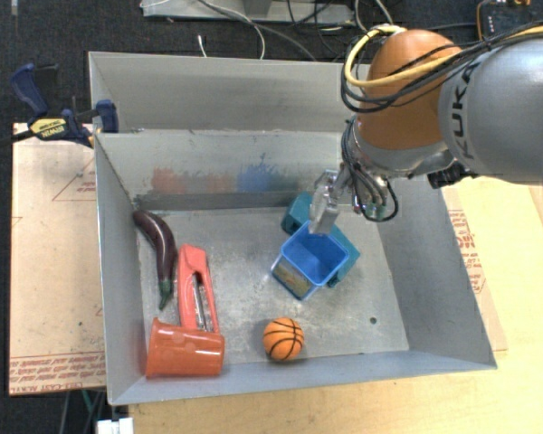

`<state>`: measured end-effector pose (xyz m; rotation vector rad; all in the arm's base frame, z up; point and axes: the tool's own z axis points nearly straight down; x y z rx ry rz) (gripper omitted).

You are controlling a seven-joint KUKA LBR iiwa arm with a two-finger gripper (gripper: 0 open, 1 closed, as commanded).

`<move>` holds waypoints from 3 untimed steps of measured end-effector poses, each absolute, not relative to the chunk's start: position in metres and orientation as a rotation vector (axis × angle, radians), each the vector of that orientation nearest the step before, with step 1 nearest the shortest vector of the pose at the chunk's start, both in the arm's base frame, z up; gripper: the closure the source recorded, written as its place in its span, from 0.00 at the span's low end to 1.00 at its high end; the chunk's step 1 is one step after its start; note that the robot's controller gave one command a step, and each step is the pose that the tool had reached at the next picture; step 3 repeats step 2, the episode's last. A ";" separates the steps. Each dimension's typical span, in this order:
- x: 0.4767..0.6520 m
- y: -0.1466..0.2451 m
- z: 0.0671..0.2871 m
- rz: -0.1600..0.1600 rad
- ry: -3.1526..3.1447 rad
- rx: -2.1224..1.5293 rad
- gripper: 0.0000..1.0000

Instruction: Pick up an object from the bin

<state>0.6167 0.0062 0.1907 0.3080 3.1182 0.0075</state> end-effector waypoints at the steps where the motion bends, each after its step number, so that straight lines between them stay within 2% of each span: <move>1: 0.625 0.003 0.185 0.008 3.122 0.237 1.00; 2: 0.639 -0.032 0.258 0.003 3.115 -0.133 1.00; 3: 0.639 -0.032 0.258 0.003 3.115 -0.133 1.00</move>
Offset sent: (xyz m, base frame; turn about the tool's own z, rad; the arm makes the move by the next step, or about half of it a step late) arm 0.0199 -0.0368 0.0619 -0.2867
